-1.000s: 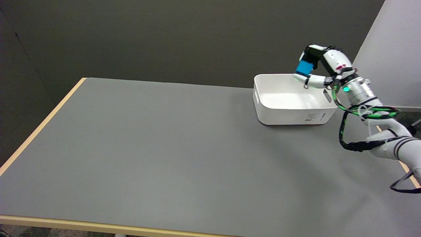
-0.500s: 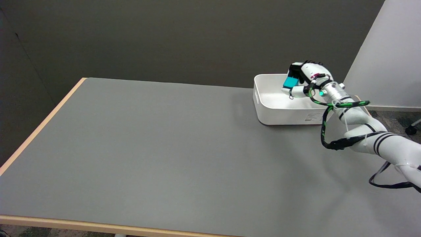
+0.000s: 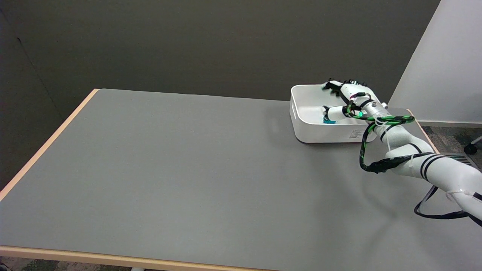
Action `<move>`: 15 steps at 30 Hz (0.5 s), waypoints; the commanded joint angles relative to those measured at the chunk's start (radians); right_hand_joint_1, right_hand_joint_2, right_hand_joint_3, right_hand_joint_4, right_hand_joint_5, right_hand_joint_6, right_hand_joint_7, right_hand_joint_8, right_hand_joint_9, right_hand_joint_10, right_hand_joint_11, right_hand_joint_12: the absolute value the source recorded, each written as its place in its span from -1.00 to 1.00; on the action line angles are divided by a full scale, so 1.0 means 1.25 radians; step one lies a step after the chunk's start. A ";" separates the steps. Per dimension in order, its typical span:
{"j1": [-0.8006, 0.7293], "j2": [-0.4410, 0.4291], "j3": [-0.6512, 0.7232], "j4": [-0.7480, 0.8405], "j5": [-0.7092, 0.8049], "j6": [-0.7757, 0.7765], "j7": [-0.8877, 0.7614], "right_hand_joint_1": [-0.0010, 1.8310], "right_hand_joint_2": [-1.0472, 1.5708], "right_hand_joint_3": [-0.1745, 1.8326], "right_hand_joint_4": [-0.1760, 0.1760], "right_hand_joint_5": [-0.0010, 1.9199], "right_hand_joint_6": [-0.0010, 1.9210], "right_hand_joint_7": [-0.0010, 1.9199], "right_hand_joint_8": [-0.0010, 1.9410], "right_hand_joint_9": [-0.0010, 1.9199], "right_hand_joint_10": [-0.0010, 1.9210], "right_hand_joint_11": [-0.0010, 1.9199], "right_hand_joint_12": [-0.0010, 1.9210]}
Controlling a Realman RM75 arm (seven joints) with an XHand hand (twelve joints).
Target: Place blue wooden cube into white box.
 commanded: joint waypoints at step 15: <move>-0.322 0.031 0.437 -0.298 0.106 -0.015 0.127 -0.68 0.23 0.16 0.40 -0.97 -0.79 -1.00 -0.91 -1.00 -0.73 -1.00 -0.13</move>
